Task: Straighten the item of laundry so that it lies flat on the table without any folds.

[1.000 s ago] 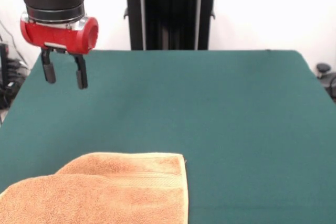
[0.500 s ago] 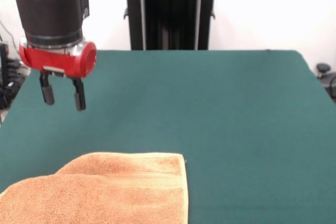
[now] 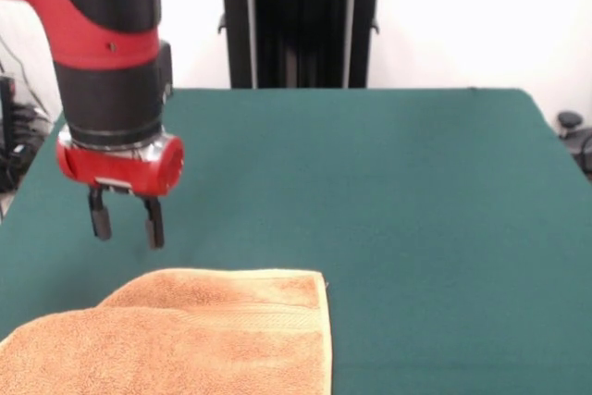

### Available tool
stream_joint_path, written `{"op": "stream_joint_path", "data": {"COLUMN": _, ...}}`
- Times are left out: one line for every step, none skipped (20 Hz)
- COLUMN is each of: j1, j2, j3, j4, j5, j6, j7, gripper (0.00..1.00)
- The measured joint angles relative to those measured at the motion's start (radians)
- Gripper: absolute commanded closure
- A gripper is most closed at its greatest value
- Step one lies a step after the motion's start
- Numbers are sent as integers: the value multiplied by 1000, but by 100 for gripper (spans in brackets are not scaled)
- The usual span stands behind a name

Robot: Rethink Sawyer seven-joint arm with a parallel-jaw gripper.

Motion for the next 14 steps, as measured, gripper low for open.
{"op": "stream_joint_path", "data": {"j1": 1, "j2": 12, "j3": 0, "j4": 0, "j5": -1, "j6": -11, "j7": 0, "gripper": 0}}
{"op": "stream_joint_path", "data": {"j1": 2, "j2": 18, "j3": 0, "j4": 0, "j5": -1, "j6": -16, "j7": 0, "gripper": 0}}
{"op": "stream_joint_path", "data": {"j1": 4, "j2": 26, "j3": 0, "j4": 0, "j5": -1, "j6": -20, "j7": 0, "gripper": 0}}
{"op": "stream_joint_path", "data": {"j1": 7, "j2": 39, "j3": 0, "j4": -1, "j5": -2, "j6": -25, "j7": 0, "gripper": 0}}
{"op": "stream_joint_path", "data": {"j1": 9, "j2": 45, "j3": 0, "j4": -1, "j5": -2, "j6": -26, "j7": 0, "gripper": 0}}
{"op": "stream_joint_path", "data": {"j1": 11, "j2": 53, "j3": 0, "j4": -3, "j5": -2, "j6": -26, "j7": 0, "gripper": 0}}
{"op": "stream_joint_path", "data": {"j1": 13, "j2": 59, "j3": 0, "j4": -4, "j5": -3, "j6": -26, "j7": 0, "gripper": 0}}
{"op": "stream_joint_path", "data": {"j1": 15, "j2": 64, "j3": 0, "j4": -6, "j5": -3, "j6": -26, "j7": 0, "gripper": 0}}
{"op": "stream_joint_path", "data": {"j1": 17, "j2": 70, "j3": 0, "j4": -9, "j5": -3, "j6": -26, "j7": 0, "gripper": 0}}
{"op": "stream_joint_path", "data": {"j1": 19, "j2": 75, "j3": 0, "j4": -11, "j5": -3, "j6": -26, "j7": 0, "gripper": 0}}
{"op": "stream_joint_path", "data": {"j1": 23, "j2": 81, "j3": 0, "j4": -13, "j5": -3, "j6": -26, "j7": 0, "gripper": 0}}
{"op": "stream_joint_path", "data": {"j1": 26, "j2": 85, "j3": 0, "j4": -15, "j5": -4, "j6": -29, "j7": 0, "gripper": 0}}
{"op": "stream_joint_path", "data": {"j1": 29, "j2": 88, "j3": 0, "j4": -17, "j5": -4, "j6": -32, "j7": 0, "gripper": 0}}
{"op": "stream_joint_path", "data": {"j1": 30, "j2": 91, "j3": 0, "j4": -18, "j5": -4, "j6": -35, "j7": 0, "gripper": 0}}
